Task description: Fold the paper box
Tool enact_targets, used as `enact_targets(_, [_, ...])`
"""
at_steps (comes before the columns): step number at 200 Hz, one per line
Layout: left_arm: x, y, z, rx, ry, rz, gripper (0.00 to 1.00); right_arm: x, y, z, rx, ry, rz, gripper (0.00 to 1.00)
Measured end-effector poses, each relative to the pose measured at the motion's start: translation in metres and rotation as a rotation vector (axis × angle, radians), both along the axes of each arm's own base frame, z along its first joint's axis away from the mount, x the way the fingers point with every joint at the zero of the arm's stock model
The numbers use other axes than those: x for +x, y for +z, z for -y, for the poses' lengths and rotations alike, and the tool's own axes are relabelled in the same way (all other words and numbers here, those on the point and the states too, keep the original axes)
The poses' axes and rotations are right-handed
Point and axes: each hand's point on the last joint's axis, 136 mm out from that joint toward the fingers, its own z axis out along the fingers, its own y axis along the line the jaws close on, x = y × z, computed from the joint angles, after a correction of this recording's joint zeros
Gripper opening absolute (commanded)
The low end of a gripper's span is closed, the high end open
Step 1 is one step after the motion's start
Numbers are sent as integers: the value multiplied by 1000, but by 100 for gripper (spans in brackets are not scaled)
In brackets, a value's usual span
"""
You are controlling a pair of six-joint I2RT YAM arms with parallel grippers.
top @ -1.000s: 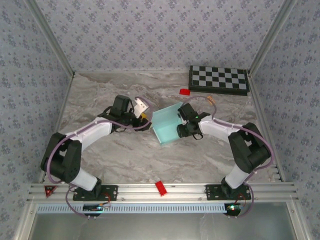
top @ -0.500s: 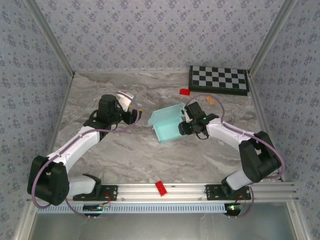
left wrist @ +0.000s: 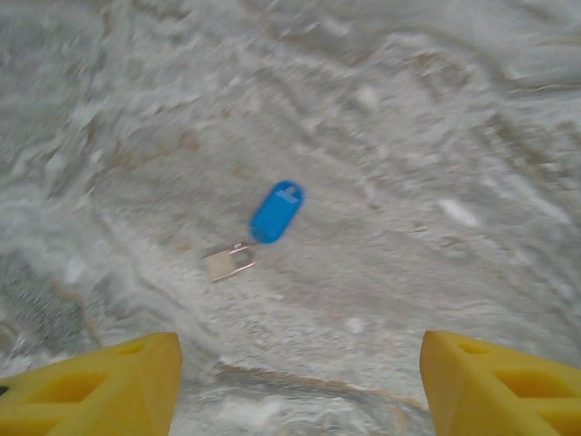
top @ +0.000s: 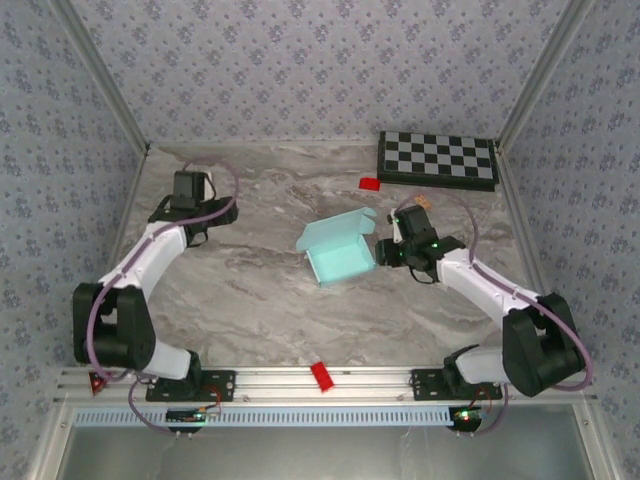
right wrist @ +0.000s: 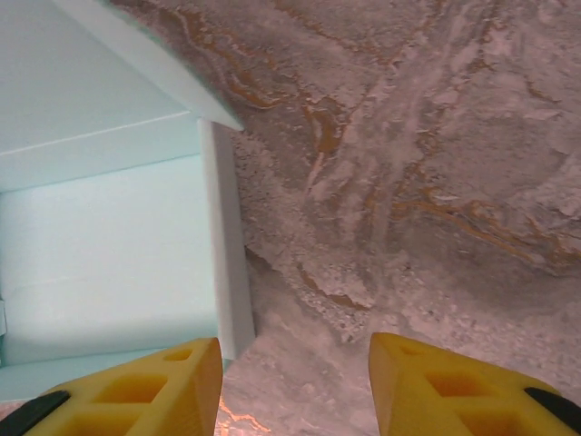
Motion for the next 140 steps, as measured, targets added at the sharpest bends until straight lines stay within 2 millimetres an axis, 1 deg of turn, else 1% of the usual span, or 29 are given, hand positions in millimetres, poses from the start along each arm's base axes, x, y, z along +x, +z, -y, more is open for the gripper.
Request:
enact_targets(16, [4, -22, -11, -5, 27, -79, 56, 0, 2, 6, 5, -19, 6, 48])
enact_targets(24, [5, -31, -15, -7, 29, -118, 55, 0, 2, 9, 6, -26, 9, 48])
enact_targets(30, [6, -39, -16, -7, 26, -148, 54, 0, 3, 10, 7, -30, 11, 48])
enact_targets(51, [13, -56, -15, -10, 6, -219, 49, -2, 3, 13, 8, -36, 14, 48])
enact_targets(91, [38, -72, -15, -10, -39, -279, 42, -4, 2, 16, 7, -43, 13, 48])
enact_targets(110, [46, -80, -16, -8, -55, -300, 41, -4, 1, 17, 6, -48, 12, 48])
enact_targets(123, [50, -84, -16, -9, -61, -315, 39, -4, 1, 18, 6, -49, 12, 48])
enact_targets(140, [56, -91, -16, -10, -71, -337, 39, -4, 1, 18, 6, -52, 12, 48])
